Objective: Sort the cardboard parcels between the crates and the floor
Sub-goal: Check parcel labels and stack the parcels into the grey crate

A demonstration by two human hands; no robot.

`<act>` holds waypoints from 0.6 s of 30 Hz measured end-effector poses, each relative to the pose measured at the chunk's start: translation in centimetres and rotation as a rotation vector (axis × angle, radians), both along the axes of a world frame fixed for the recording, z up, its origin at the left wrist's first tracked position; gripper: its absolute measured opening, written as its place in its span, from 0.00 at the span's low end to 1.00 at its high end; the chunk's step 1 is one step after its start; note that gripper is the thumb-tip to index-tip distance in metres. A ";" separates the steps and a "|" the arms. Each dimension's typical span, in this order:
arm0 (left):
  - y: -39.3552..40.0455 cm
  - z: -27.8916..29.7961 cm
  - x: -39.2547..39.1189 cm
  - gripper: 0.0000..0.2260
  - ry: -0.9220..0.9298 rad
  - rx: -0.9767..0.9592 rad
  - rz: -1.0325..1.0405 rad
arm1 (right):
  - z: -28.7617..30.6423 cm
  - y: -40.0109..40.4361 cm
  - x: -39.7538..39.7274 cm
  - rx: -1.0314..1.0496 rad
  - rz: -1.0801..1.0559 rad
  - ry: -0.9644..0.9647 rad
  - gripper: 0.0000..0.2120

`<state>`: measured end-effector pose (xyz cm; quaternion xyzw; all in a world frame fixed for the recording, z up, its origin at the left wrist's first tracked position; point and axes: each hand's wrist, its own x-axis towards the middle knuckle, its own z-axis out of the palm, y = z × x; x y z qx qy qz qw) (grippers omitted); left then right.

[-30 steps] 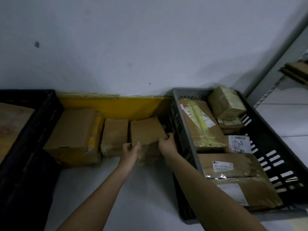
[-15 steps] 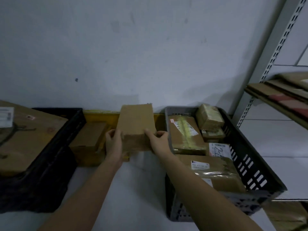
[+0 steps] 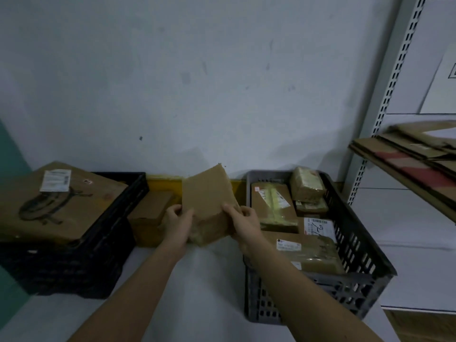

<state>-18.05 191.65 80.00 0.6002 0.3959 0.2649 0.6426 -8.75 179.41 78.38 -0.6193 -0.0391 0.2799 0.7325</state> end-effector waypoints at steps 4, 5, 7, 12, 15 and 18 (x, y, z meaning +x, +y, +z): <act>-0.7 2.2 0.2 0.22 0.001 0.227 -0.062 | 0.9 -0.9 -0.4 -0.168 -0.009 -0.286 0.39; -1.2 2.9 0.4 0.22 -0.037 0.218 -0.082 | 1.1 -1.1 -0.8 -0.203 -0.002 -0.385 0.38; -2.4 4.2 1.0 0.20 -0.091 0.209 -0.128 | 1.0 -1.3 -1.5 -0.259 0.008 -0.601 0.40; -4.2 5.6 1.4 0.18 -0.148 0.100 -0.185 | 1.5 -2.1 -3.0 -0.370 -0.138 -1.060 0.36; -4.1 6.3 1.1 0.17 -0.203 -0.132 -0.202 | 1.7 -2.9 -3.0 -0.496 -0.232 -1.579 0.29; -4.0 6.6 1.0 0.22 -0.210 -0.216 -0.298 | 1.4 -3.4 -3.4 -0.506 -0.137 -1.896 0.30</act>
